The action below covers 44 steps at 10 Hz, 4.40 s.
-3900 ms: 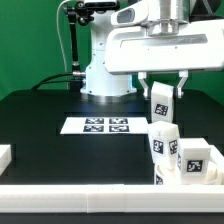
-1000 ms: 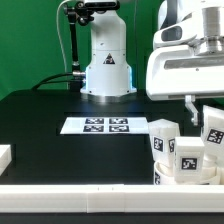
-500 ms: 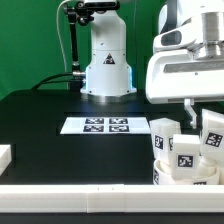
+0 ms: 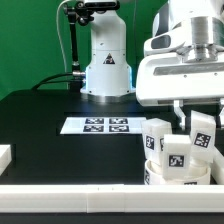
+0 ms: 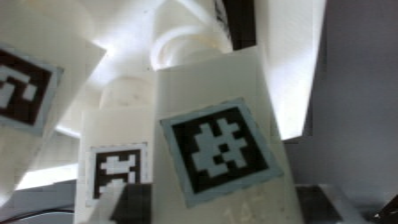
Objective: Assemble stool
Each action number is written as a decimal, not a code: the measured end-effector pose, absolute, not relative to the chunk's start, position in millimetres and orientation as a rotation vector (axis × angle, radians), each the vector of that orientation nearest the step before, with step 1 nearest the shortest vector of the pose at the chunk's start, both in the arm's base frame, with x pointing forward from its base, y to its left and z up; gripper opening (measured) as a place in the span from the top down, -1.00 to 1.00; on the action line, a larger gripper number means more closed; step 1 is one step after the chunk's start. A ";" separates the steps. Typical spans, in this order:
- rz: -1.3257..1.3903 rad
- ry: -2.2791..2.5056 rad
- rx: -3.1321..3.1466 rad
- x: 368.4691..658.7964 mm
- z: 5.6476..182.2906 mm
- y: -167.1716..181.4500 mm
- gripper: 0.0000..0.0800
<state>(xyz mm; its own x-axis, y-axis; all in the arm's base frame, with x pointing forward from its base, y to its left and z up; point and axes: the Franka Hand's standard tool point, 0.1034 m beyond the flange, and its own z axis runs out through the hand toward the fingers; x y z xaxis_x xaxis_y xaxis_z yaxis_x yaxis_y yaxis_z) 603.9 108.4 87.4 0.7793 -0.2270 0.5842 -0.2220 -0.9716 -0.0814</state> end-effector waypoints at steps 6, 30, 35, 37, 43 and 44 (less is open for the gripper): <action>-0.925 0.308 -2.992 604.7 91.9 105.5 -0.62; -0.139 0.034 -3.133 612.0 113.3 94.2 -0.62; -0.179 -0.664 -3.133 614.7 114.3 87.2 -0.62; -0.164 -0.876 -3.110 615.2 114.3 82.1 -0.62; -0.074 -1.369 -2.973 606.1 105.6 100.5 -0.62; -0.067 -1.375 -2.970 605.2 102.8 101.0 -0.62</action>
Offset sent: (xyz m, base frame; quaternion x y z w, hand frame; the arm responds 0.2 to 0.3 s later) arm 0.0000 -0.0028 0.0044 -0.0102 -0.0254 -0.0075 0.9996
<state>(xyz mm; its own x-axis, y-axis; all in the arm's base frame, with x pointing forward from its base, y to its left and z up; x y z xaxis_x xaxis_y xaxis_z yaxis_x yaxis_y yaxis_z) 605.2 101.0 102.8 0.6476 0.7618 -0.0182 0.7564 -0.6398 0.1362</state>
